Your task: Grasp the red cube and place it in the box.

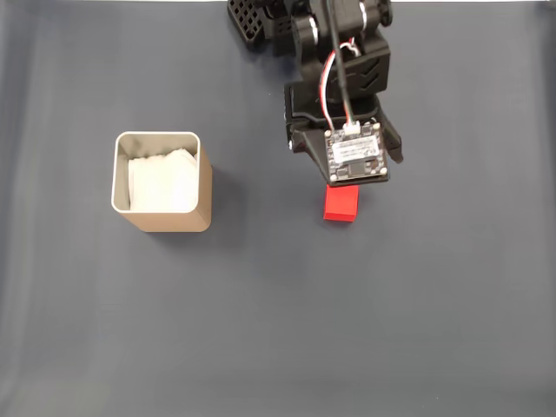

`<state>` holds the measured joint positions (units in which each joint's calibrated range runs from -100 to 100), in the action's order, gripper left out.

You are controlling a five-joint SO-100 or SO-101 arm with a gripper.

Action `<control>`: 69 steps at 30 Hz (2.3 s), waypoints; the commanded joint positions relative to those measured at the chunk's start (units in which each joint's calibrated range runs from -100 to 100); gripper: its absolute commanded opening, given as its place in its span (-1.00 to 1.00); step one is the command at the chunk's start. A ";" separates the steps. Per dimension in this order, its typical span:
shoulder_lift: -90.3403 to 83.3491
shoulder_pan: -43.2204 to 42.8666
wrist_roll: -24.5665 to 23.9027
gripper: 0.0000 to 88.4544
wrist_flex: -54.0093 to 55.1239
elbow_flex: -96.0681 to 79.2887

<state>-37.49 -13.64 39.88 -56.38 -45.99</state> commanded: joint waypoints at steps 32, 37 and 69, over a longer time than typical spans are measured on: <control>5.00 4.45 1.81 -0.13 18.17 -10.16; 5.86 4.23 1.61 -0.13 19.82 -10.89; 14.43 2.67 0.54 -0.13 30.65 -12.07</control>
<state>-23.41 -11.84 40.51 -26.73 -59.65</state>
